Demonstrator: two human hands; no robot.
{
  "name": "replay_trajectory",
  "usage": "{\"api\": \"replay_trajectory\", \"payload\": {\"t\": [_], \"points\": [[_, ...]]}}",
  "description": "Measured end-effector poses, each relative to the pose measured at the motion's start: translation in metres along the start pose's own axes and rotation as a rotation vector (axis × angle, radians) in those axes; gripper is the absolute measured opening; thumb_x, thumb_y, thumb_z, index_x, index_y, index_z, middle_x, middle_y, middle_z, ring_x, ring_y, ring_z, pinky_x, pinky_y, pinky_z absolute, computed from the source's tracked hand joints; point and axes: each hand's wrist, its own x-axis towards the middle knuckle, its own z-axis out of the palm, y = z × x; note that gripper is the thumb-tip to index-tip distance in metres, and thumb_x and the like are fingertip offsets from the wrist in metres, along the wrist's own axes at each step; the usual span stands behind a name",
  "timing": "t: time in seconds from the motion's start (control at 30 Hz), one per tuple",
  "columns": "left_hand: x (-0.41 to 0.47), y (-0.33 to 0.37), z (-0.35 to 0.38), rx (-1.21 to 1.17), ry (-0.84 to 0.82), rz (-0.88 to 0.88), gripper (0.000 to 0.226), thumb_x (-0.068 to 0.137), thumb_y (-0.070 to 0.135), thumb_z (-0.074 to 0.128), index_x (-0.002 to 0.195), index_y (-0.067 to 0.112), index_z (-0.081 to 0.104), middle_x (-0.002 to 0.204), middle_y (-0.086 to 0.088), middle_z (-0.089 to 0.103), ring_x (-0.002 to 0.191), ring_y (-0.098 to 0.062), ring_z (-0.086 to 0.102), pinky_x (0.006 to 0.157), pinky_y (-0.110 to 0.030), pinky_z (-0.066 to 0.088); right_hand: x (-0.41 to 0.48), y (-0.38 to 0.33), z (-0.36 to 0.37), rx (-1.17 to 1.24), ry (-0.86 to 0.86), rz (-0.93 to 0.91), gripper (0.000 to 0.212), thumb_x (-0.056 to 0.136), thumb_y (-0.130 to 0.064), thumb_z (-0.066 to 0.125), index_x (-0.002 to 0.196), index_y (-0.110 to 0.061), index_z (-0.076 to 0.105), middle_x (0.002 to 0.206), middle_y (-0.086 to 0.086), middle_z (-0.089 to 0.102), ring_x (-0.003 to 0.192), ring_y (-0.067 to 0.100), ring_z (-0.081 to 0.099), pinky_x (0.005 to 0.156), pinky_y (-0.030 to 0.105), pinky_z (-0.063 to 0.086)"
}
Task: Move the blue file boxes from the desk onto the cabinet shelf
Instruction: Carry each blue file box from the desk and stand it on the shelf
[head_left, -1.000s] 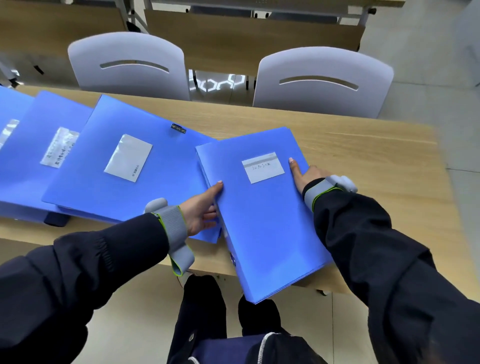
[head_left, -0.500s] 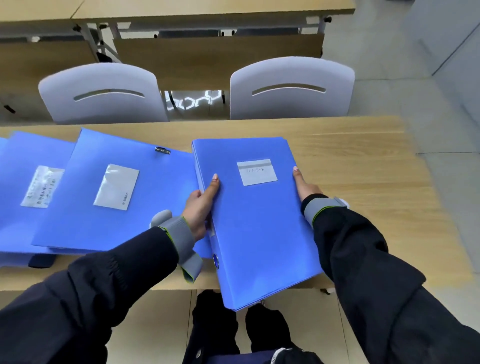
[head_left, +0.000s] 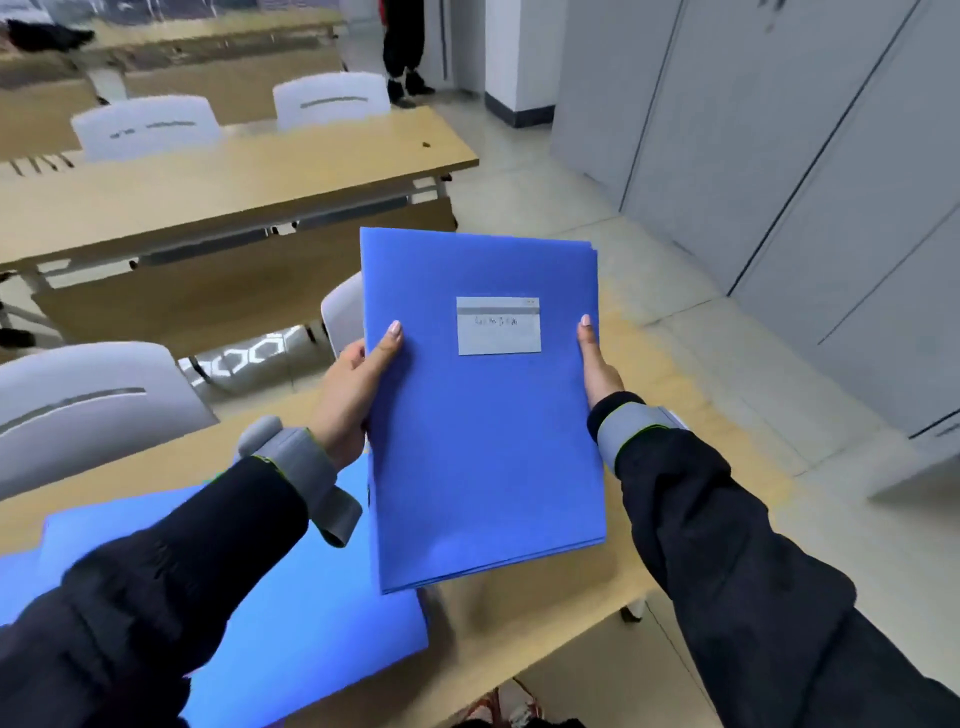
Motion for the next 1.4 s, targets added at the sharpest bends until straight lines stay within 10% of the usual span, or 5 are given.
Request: {"api": "replay_trajectory", "payload": {"t": [0.3,0.43,0.57,0.67,1.4], "points": [[0.030,0.042,0.079,0.029,-0.390,0.123,0.049,0.087,0.054,0.051,0.126,0.025,0.058,0.123,0.003,0.067,0.109,-0.018,0.066,0.089,-0.034,0.056,-0.040,-0.014,-0.086,0.226,0.382,-0.128,0.090,0.055,-0.091,0.033,0.081,-0.008,0.056,0.069,-0.003,0.043,0.063,0.019,0.041,0.062,0.030,0.033],[0.033,0.047,0.155,0.036,-0.539,0.131,0.046,0.090,0.050,0.050,0.127,0.024,0.058,0.123,0.002,0.067,0.110,-0.017,0.066,0.089,-0.034,0.055,-0.059,0.002,-0.154,0.351,0.568,-0.157,0.092,0.063,-0.086,0.038,0.101,-0.005,0.060,0.124,0.000,0.043,0.090,0.029,0.058,0.080,0.030,0.041],[0.026,0.049,0.226,0.046,-0.687,0.130,0.051,0.087,0.052,0.053,0.128,0.022,0.056,0.124,-0.001,0.066,0.111,-0.020,0.065,0.093,-0.038,0.052,-0.075,0.021,-0.216,0.443,0.679,-0.162,0.097,0.062,-0.085,0.040,0.107,-0.001,0.056,0.086,-0.003,0.038,0.087,0.022,0.057,0.078,0.030,0.041],[0.017,0.048,0.288,0.064,-0.814,0.144,0.052,0.085,0.054,0.054,0.126,0.023,0.058,0.122,0.001,0.068,0.108,-0.019,0.067,0.088,-0.036,0.055,-0.086,0.038,-0.269,0.520,0.773,-0.181,0.096,0.063,-0.084,0.042,0.113,-0.002,0.049,0.129,0.004,0.044,0.111,0.022,0.049,0.097,0.042,0.036],[-0.107,0.106,0.851,-0.101,-1.272,0.304,0.038,0.088,0.053,0.052,0.113,0.027,0.064,0.111,0.009,0.072,0.096,-0.009,0.070,0.068,-0.021,0.058,-0.167,0.059,-0.765,0.573,1.435,-0.499,0.065,0.067,-0.081,0.041,0.083,-0.021,0.060,0.111,-0.014,0.054,0.099,0.013,0.055,0.074,0.028,0.034]]}}
